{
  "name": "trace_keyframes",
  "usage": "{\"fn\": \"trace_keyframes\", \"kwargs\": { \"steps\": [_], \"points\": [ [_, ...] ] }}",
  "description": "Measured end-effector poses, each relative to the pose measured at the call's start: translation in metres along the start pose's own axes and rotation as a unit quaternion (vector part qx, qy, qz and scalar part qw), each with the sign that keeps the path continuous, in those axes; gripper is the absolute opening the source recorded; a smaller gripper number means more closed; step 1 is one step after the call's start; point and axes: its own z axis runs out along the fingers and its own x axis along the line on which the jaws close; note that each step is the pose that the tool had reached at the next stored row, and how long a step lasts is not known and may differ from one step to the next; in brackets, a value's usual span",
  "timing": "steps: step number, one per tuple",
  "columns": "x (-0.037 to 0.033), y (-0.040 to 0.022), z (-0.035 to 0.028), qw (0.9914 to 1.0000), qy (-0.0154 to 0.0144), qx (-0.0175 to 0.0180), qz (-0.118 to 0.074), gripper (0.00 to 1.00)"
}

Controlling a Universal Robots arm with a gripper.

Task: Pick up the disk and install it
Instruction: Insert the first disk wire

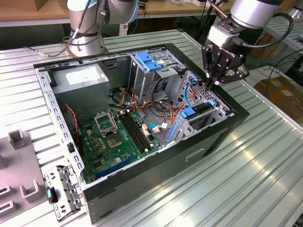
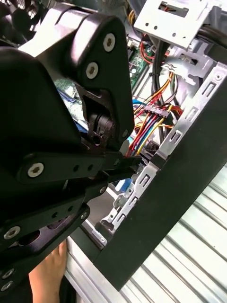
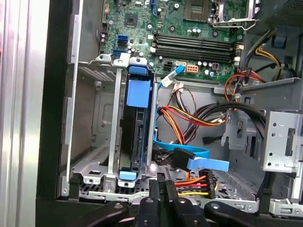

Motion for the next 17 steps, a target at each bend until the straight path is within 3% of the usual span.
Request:
{"fn": "trace_keyframes", "kwargs": {
  "steps": [3,5,9,13,15,17],
  "points": [
    [-0.0004,0.0066,0.0001,1.00000,-0.0001,0.0000,0.001,0.17],
    [-0.0004,0.0079,0.0002,1.00000,-0.0001,0.0000,0.001,0.17],
    [0.0064,0.0089,0.0004,1.00000,-0.0001,0.0000,0.001,0.17],
    [0.0104,0.0176,0.0005,1.00000,-0.0002,0.0000,0.001,0.17],
    [0.0103,0.0193,0.0016,0.99996,0.0000,0.0000,0.009,0.17],
    [0.0103,0.0194,0.0032,0.99955,0.0008,0.0000,0.030,0.17]
  ]
}}
